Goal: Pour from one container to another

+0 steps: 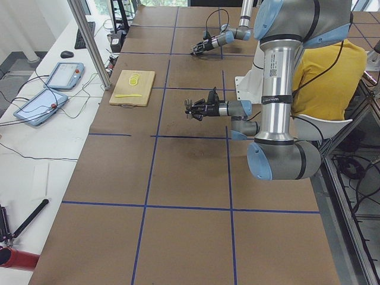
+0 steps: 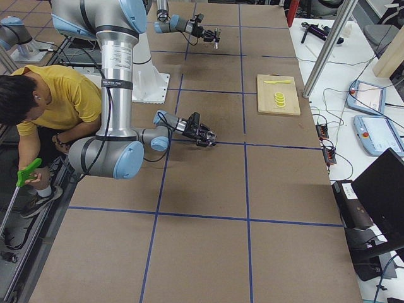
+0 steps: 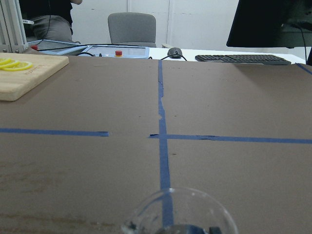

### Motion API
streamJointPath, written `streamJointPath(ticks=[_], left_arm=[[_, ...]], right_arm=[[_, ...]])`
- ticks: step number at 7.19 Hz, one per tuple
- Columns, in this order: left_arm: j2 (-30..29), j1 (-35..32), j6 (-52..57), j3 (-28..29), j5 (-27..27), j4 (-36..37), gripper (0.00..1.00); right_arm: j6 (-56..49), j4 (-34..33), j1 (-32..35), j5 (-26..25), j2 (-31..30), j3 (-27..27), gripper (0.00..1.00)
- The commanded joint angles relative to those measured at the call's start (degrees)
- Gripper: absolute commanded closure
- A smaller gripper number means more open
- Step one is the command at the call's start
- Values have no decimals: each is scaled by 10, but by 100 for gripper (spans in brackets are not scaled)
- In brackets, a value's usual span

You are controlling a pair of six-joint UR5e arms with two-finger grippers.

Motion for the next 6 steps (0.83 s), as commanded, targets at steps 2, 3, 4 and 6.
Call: streamJointPath(ticks=[2, 3, 4, 6], left_arm=[[-9, 0, 0, 1, 0, -1, 100], [-10, 1, 1, 1, 0, -1, 100], [-13, 1, 6, 4, -1, 0, 100], [-78, 4, 69, 28, -1, 8, 100]], right_arm=[[-133, 5, 45, 31, 3, 88, 95], [-177, 3, 60, 31, 31, 96, 96], [-223, -1, 73, 33, 89, 96, 97], [-255, -92, 88, 61, 184, 97, 100]])
